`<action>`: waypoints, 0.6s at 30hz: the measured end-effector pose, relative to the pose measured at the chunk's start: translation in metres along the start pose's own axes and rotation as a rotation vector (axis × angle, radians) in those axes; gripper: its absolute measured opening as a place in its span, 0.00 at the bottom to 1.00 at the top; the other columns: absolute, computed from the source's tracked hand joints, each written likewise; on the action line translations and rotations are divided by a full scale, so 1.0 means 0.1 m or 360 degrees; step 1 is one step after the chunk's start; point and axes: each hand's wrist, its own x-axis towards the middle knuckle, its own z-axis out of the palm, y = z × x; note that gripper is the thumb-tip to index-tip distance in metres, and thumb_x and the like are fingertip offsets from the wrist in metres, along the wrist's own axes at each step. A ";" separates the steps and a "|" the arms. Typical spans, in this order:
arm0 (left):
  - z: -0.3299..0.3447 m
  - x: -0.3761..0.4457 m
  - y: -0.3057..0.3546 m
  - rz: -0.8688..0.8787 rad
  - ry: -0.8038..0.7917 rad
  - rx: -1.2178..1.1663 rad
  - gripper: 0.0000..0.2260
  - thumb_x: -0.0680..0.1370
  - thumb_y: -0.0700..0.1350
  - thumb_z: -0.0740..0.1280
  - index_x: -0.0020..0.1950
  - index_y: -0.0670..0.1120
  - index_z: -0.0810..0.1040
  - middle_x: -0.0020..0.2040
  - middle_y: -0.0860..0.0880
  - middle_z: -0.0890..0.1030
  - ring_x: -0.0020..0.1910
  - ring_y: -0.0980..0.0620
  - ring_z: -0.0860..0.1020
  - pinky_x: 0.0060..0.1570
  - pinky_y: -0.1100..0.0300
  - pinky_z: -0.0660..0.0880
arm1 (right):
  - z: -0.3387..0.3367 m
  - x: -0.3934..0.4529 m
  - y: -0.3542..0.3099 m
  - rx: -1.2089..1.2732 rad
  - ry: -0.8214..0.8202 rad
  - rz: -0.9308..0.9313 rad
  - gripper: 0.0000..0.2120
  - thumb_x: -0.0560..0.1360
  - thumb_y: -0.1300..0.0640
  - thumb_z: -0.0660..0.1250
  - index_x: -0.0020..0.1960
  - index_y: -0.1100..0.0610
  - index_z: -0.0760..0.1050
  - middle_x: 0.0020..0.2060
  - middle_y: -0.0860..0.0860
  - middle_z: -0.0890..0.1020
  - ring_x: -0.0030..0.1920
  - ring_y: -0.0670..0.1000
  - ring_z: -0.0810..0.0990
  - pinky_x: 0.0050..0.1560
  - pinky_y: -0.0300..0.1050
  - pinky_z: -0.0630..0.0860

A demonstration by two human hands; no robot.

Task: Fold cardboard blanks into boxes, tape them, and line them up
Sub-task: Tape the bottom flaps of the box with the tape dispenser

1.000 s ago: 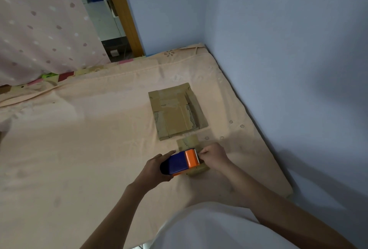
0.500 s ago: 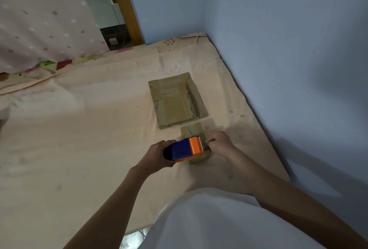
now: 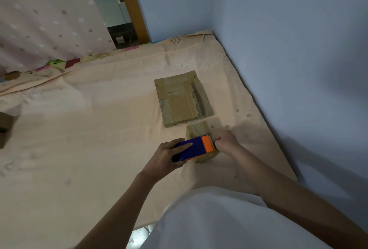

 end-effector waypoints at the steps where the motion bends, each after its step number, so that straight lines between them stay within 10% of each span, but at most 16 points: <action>1: -0.01 -0.01 -0.01 0.0033 0.0003 0.0034 0.28 0.76 0.51 0.73 0.75 0.57 0.70 0.73 0.52 0.71 0.56 0.51 0.76 0.60 0.57 0.73 | -0.01 -0.01 -0.01 -0.0003 0.0002 -0.0010 0.13 0.74 0.68 0.62 0.32 0.59 0.70 0.30 0.51 0.73 0.33 0.49 0.73 0.28 0.39 0.65; 12: -0.16 -0.08 -0.02 0.0014 -0.0085 -0.0047 0.27 0.74 0.53 0.75 0.72 0.59 0.73 0.74 0.59 0.70 0.59 0.60 0.76 0.61 0.53 0.71 | 0.02 -0.07 -0.02 0.0011 -0.0025 -0.0044 0.16 0.73 0.69 0.61 0.29 0.56 0.66 0.27 0.50 0.70 0.29 0.47 0.69 0.27 0.38 0.64; 18: -0.20 -0.09 0.02 -0.0055 -0.0134 -0.0307 0.27 0.73 0.44 0.77 0.71 0.54 0.75 0.72 0.57 0.71 0.65 0.62 0.72 0.59 0.72 0.73 | 0.05 -0.03 -0.01 0.0020 -0.0011 -0.0024 0.15 0.75 0.69 0.62 0.32 0.57 0.69 0.31 0.50 0.73 0.32 0.48 0.72 0.28 0.32 0.66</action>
